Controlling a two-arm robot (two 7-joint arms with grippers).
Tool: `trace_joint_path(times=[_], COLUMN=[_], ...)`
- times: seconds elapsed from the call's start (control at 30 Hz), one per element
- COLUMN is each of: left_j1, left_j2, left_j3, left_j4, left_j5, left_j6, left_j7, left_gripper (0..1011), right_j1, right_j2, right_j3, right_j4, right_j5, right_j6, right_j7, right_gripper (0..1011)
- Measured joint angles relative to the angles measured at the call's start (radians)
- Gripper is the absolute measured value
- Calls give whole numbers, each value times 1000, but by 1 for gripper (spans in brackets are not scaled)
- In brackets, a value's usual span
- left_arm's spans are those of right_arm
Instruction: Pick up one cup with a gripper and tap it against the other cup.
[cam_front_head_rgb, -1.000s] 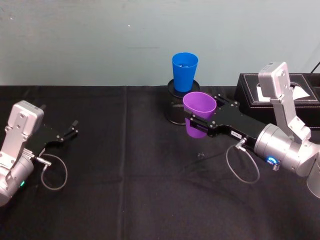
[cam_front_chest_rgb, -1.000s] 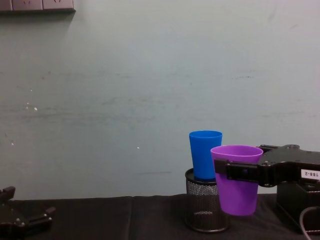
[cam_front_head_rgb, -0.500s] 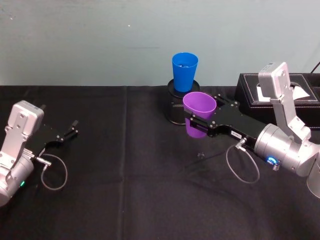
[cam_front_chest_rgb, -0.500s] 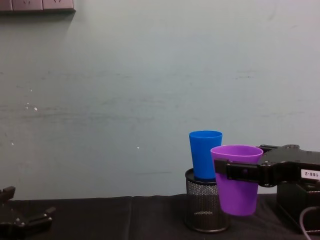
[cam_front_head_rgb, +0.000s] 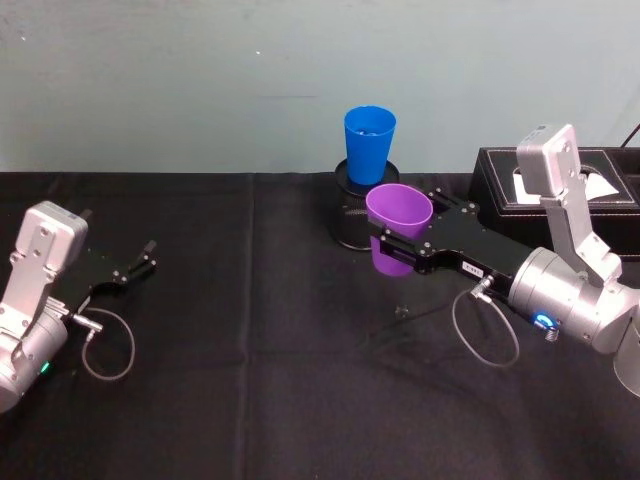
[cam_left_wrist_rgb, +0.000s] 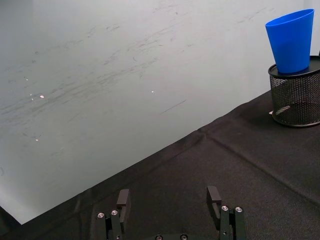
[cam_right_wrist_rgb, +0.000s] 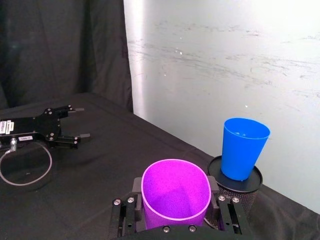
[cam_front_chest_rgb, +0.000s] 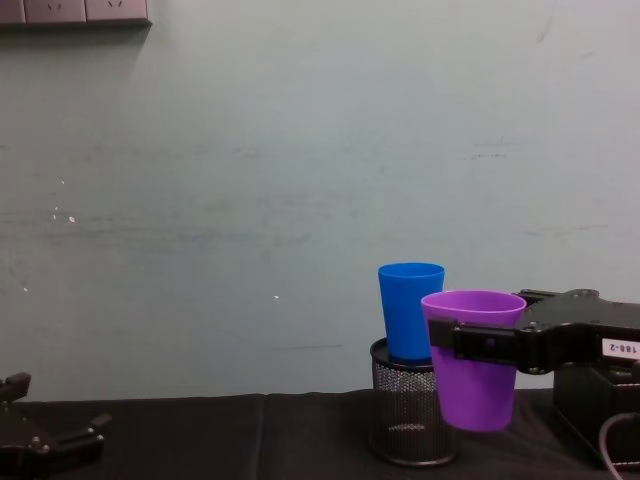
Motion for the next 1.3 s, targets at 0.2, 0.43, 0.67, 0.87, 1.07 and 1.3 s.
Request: trace_joint_path(times=[0.2, 0.43, 0.67, 0.87, 1.07, 1.3], left_j1=[0, 0, 0, 0, 0, 0], left_j2=[0, 0, 0, 0, 0, 0], left_j3=[0, 0, 0, 0, 0, 0], left_j4=[0, 0, 0, 0, 0, 0], left_j5=[0, 0, 0, 0, 0, 0], left_j6=[0, 0, 0, 0, 0, 0], left_j7=[0, 0, 0, 0, 0, 0], left_gripper=[1000, 1000, 1000, 1000, 1000, 1000], right_j1=[8, 27, 67, 121, 164, 213], right_j2=[6, 9, -16, -66, -107, -156], right_j3=[-7, -23, -38, -47, -54, -58], right_j4=[3, 26, 78, 167, 241, 328], right_j5=[0, -3, -12, -2, -3, -34], right_j6=[-3, -25, -43, -43, -55, -70], right_j7=[2, 7, 3, -1, -17, -57], right_gripper=[741, 741, 741, 741, 741, 741])
